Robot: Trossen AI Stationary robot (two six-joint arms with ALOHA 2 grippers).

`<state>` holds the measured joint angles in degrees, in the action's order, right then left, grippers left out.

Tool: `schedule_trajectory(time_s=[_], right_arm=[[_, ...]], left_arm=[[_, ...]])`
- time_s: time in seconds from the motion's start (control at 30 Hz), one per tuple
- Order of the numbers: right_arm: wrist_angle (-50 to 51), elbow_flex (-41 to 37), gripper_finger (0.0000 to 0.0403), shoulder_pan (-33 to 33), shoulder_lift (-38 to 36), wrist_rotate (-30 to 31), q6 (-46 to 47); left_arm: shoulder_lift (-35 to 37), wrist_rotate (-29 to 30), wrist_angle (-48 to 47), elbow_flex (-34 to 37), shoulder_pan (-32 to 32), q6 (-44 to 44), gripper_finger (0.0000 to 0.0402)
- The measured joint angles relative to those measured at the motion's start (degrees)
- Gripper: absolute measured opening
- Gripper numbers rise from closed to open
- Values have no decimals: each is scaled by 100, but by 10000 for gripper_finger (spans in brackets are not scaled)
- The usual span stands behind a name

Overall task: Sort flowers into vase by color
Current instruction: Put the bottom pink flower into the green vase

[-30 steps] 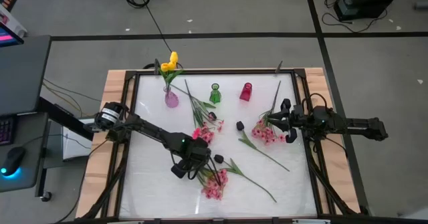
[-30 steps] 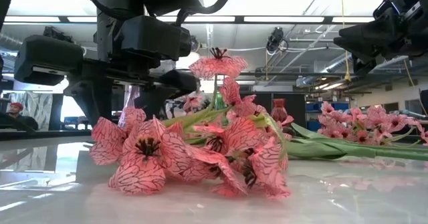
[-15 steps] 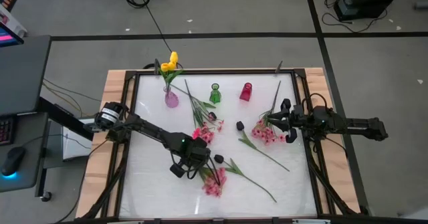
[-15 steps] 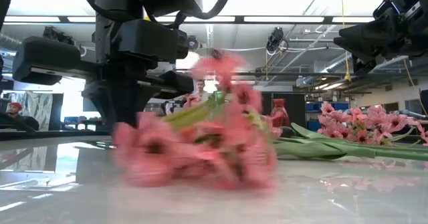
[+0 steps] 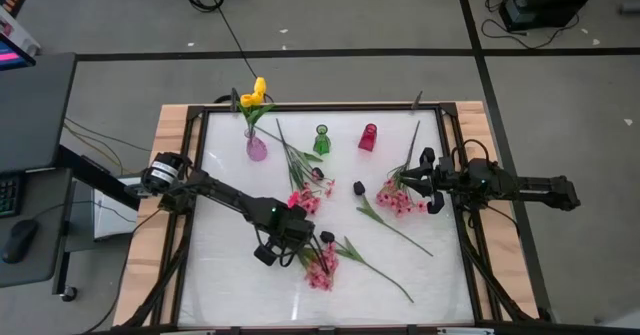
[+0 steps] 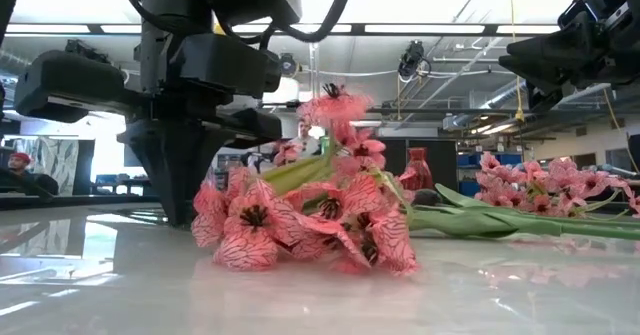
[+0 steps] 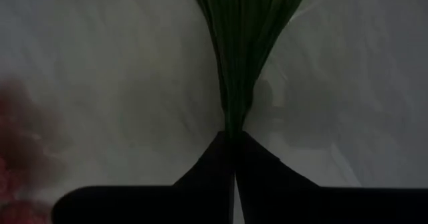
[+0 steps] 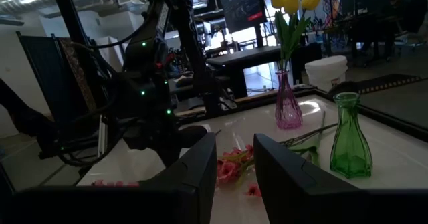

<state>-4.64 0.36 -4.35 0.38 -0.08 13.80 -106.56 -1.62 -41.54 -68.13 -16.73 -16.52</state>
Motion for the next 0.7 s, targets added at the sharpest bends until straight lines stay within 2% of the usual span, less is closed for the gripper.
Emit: schedule_trajectory(time_s=[0.7], right_arm=[[-43, 0, 110, 1, -2, 0, 0]], left_arm=[[910, 38, -268, -164, 17, 1380, 15]])
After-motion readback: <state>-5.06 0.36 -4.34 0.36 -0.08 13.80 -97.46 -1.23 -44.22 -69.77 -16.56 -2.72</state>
